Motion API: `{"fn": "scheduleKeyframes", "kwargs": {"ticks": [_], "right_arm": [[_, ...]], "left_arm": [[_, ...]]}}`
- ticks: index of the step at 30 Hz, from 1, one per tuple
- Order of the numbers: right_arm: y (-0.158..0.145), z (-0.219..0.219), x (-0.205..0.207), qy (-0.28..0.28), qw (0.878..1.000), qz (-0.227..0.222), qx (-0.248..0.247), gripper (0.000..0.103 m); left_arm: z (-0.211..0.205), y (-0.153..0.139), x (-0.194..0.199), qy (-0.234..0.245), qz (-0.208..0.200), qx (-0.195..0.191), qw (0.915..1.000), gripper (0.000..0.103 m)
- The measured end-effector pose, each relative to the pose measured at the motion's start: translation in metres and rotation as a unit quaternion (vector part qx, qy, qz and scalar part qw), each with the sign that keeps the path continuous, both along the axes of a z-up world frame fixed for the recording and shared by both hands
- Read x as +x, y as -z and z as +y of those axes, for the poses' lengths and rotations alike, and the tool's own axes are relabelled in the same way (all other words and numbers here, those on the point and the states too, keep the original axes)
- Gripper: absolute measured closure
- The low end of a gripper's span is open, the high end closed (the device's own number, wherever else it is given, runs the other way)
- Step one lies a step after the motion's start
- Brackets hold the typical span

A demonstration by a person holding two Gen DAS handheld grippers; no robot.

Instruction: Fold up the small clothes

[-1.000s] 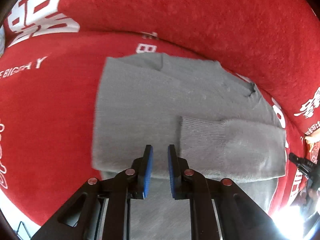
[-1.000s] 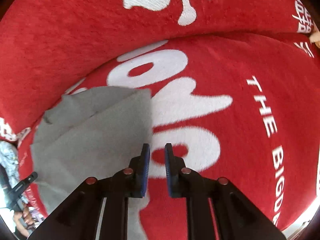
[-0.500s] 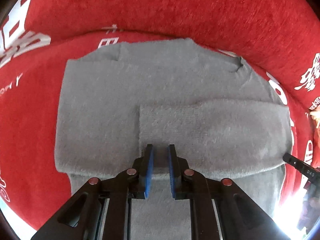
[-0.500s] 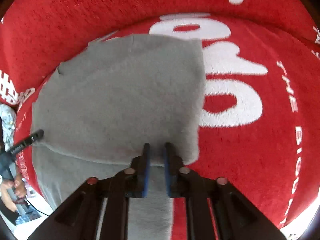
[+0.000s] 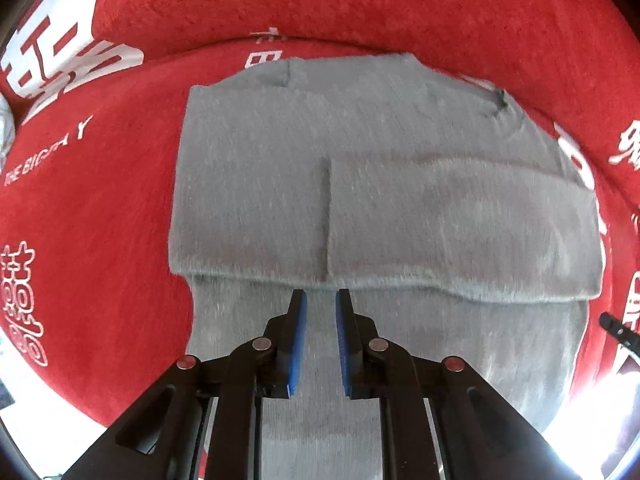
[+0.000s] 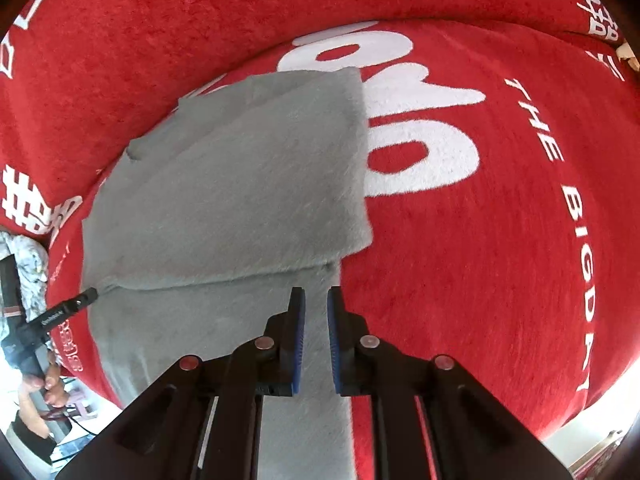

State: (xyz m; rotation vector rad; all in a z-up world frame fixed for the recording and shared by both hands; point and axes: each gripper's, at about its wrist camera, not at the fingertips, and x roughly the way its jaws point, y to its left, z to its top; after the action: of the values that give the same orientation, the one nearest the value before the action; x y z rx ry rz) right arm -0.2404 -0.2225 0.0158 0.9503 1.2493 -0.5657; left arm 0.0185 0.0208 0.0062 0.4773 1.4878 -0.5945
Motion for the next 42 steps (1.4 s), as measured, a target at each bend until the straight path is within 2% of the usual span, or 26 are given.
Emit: {"fn": "scheduleKeyframes", "kwargs": {"ticks": [2,6,9,11,12,13,14,16,20,23,25,26,27,29,31,36,42], "right_arm": [[-0.002,0.005,0.002,-0.001,1.0,-0.004,0.006,0.089],[-0.006,0.014,0.005,0.0,1.0,-0.009,0.017,0.076],[-0.008,0.018,0.007,-0.004,1.0,-0.013,0.02,0.071],[-0.011,0.021,0.007,-0.009,1.0,-0.013,0.021,0.066],[-0.011,0.021,0.008,-0.01,1.0,-0.014,0.021,0.064],[-0.011,0.022,0.008,-0.013,1.0,-0.013,0.022,0.064],[-0.012,0.022,0.007,-0.014,1.0,-0.013,0.023,0.064],[-0.012,0.022,0.006,-0.017,0.999,-0.014,0.025,0.064],[-0.011,0.022,0.004,-0.019,0.999,-0.011,0.034,0.059],[-0.014,0.022,0.005,-0.029,0.999,-0.016,0.034,0.045],[-0.017,0.023,0.005,-0.036,0.999,-0.021,0.028,0.025],[-0.019,0.023,0.005,-0.038,0.999,-0.027,0.025,0.019],[-0.021,0.022,0.006,-0.039,0.998,-0.032,0.022,0.013],[-0.025,0.022,0.006,-0.043,0.998,-0.04,0.015,0.001],[-0.028,0.023,0.007,-0.052,0.998,-0.044,0.008,0.0],[-0.024,0.022,0.005,-0.063,0.996,-0.046,0.034,0.0],[-0.024,0.02,-0.004,-0.064,0.997,-0.031,0.038,0.0]], "left_arm": [[-0.001,0.0,-0.009,0.002,-0.003,0.015,0.9999,0.087],[-0.005,0.0,-0.023,0.006,0.005,0.024,0.9997,0.087],[-0.004,-0.001,-0.031,0.009,0.01,0.037,0.9992,0.085],[-0.003,-0.002,-0.034,0.007,0.01,0.048,0.9988,0.043],[-0.002,-0.006,-0.035,0.004,0.001,0.045,0.999,0.013],[-0.001,-0.011,-0.037,0.002,-0.014,0.039,0.9991,0.009],[-0.001,-0.016,-0.04,0.005,-0.03,0.033,0.999,0.009],[-0.003,-0.02,-0.045,0.01,-0.037,0.035,0.9987,0.009],[-0.003,-0.02,-0.052,0.001,-0.028,0.036,0.9989,0.009],[-0.008,-0.023,-0.051,0.0,-0.034,0.041,0.9986,0.009],[-0.009,-0.025,-0.057,0.001,-0.038,0.043,0.9983,0.009],[-0.006,-0.027,-0.058,0.0,-0.038,0.043,0.9984,0.009],[-0.007,-0.028,-0.059,-0.001,-0.039,0.042,0.9984,0.003],[-0.009,-0.025,-0.057,-0.003,-0.042,0.044,0.9981,0.0],[-0.01,-0.027,-0.062,-0.002,-0.042,0.046,0.9981,0.0],[-0.009,-0.025,-0.064,-0.015,-0.033,0.052,0.998,0.0],[0.0,-0.012,-0.066,-0.023,0.011,0.061,0.9978,0.0]]}}
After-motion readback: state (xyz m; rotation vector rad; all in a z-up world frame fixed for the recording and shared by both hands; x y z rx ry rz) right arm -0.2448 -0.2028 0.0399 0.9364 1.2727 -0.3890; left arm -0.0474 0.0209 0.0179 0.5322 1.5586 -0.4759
